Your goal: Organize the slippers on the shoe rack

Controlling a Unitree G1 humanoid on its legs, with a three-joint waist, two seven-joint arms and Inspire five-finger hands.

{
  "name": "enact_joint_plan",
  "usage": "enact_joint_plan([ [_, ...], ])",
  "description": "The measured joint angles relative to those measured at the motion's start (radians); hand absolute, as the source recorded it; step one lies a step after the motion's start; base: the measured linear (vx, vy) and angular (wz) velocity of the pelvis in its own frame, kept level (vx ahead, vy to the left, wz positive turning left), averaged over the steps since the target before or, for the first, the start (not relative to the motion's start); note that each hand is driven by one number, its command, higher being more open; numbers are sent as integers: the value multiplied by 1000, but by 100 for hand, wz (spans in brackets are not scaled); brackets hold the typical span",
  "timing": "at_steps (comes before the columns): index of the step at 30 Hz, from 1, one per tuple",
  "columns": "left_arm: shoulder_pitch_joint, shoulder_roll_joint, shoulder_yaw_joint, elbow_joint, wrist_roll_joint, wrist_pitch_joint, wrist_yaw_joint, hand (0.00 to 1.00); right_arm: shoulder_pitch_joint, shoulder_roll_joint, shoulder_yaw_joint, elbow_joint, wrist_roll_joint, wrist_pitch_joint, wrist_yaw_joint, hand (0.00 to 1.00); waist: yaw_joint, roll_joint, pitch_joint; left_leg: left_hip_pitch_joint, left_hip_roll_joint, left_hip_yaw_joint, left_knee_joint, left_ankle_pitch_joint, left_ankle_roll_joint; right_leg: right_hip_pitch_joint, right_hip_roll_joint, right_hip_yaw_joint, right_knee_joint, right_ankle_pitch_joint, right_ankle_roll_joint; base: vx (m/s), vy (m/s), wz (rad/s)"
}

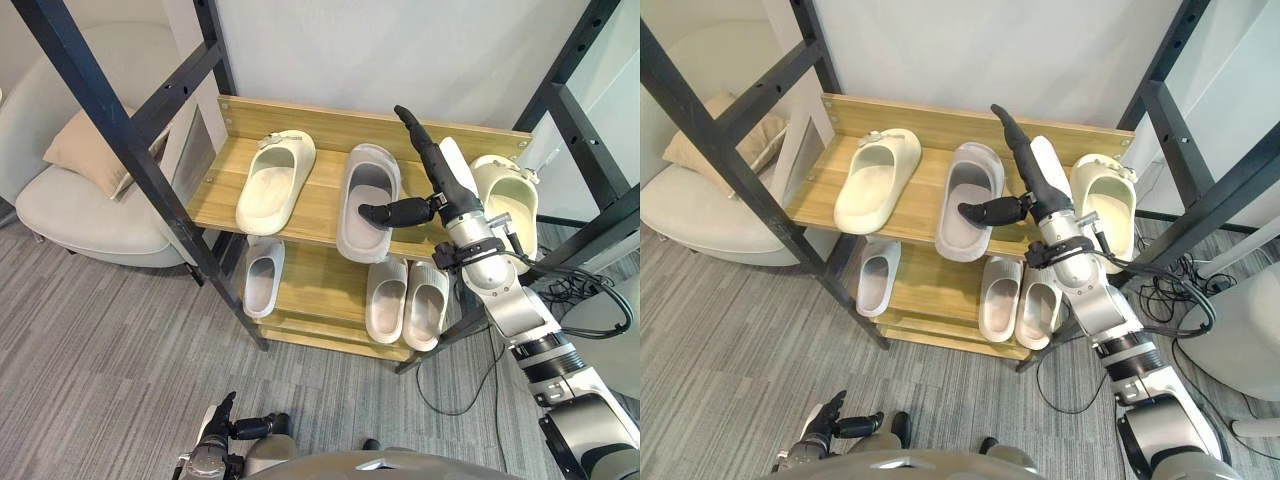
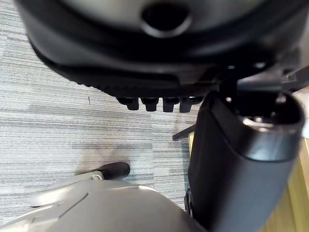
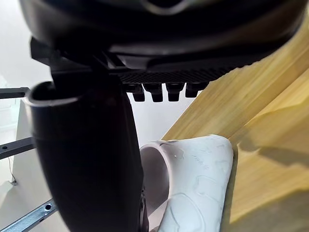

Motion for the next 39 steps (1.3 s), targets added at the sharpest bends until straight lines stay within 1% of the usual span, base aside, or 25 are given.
enact_joint_plan([
  [3, 0, 0, 0, 0, -3, 0, 0, 100, -17, 0, 7, 22, 0, 0, 0, 0, 3, 0, 0, -1, 0, -4, -2, 3, 0, 0, 0, -4, 0, 0, 0, -14, -1, 4],
  [7, -1, -1, 0, -1, -17, -1, 0, 100, -54, 2, 30, 94, 4, 2, 2, 0, 14, -1, 1, -5, -1, -11, -3, 6, -1, -1, 0, -8, 0, 0, 0, -14, -1, 4],
  [10, -1, -1, 0, -2, -18, -2, 0, 100, -99, 4, 24, 134, 38, 4, -2, 0, 16, -1, 1, -15, -4, -14, -3, 8, 1, -10, -2, -12, 1, 0, 0, -11, 1, 3],
  [20, -2, 0, 0, -9, -17, 0, -1, 100, -102, 16, 20, 126, 77, 5, 8, 0, 15, -3, 2, -15, -10, -4, -3, 9, 2, -15, -10, -2, 1, 5, 6, -9, 5, -2],
  [25, -1, 0, 1, -13, -15, 1, -1, 100, -19, 16, 8, -29, 76, 13, 16, 0, 8, -3, 2, -7, -9, 6, -3, 8, 3, -14, -12, 8, 4, 7, 8, -23, 10, -6],
  [27, 0, 0, 1, -13, -14, 4, -1, 100, 14, 16, -32, -160, 76, 12, 23, 0, 3, -2, 1, 1, -8, 16, -3, 7, 4, -13, -13, 18, 7, 8, 8, -20, 11, -11],
  [29, 0, 0, 1, -13, -13, 6, -1, 100, 14, 20, -57, -213, 75, 11, 23, 0, -2, -2, 1, 4, -8, 21, -3, 7, 4, -12, -13, 23, 7, 10, 8, -22, 8, -10],
  [31, 1, 0, 2, -13, -6, 10, -1, 100, 19, 43, -114, -290, 75, 2, 19, 0, -8, -2, 1, 12, -7, 27, -3, 7, 4, -6, -13, 29, 7, 13, 8, -27, 8, -9],
  [34, 2, 0, 2, -11, 13, 16, -1, 100, 58, 72, -170, -418, 76, -29, -6, 0, -17, 1, 0, 32, -8, 32, -3, 5, 5, 11, -14, 33, 5, 13, 9, -24, 6, -4],
  [37, 3, -4, -1, -5, 21, 17, -1, 100, 103, 95, -175, -539, 79, -74, -18, 0, -25, 12, -9, 41, -7, 35, -3, 2, 0, 17, -15, 36, 6, 13, 9, -32, 0, -4],
  [39, 4, -8, -1, 1, 21, 18, -1, 100, 122, 115, -171, -584, 80, -96, -17, 0, -26, 20, -15, 43, -7, 37, -4, 2, 1, 18, -15, 39, 7, 13, 9, -23, -1, -3],
])
